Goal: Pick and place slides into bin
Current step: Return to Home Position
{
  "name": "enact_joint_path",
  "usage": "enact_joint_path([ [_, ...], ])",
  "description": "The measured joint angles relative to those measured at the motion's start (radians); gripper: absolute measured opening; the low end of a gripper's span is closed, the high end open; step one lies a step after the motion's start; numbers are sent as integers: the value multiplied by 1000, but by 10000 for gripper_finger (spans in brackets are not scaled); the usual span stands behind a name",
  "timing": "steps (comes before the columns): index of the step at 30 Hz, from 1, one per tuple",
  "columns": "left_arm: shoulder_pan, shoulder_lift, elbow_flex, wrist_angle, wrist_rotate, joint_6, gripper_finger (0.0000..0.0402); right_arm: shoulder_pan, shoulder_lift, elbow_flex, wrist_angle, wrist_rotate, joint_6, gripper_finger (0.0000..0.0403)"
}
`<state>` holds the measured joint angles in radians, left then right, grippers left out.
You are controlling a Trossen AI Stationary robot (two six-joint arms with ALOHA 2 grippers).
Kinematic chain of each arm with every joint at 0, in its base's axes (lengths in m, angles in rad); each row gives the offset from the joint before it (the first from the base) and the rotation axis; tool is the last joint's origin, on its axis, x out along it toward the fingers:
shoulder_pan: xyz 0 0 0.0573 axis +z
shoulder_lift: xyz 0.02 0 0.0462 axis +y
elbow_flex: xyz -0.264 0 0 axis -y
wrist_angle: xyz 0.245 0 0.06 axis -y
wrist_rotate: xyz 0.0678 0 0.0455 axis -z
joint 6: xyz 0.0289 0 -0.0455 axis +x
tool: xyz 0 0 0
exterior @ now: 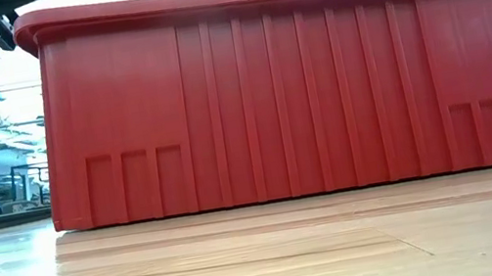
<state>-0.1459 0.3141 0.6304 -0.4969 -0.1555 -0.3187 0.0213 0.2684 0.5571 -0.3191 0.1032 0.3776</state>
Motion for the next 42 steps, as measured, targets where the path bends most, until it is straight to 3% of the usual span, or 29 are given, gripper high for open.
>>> enact_joint_path([
  [8,0,0,0,0,0,0,28,0,0,0,0,0,0,0],
  [20,0,0,0,0,0,0,1,0,0,0,0,0,0,0],
  [32,0,0,0,0,0,0,28,0,0,0,0,0,0,0],
  [42,0,0,0,0,0,0,6,0,0,0,0,0,0,0],
])
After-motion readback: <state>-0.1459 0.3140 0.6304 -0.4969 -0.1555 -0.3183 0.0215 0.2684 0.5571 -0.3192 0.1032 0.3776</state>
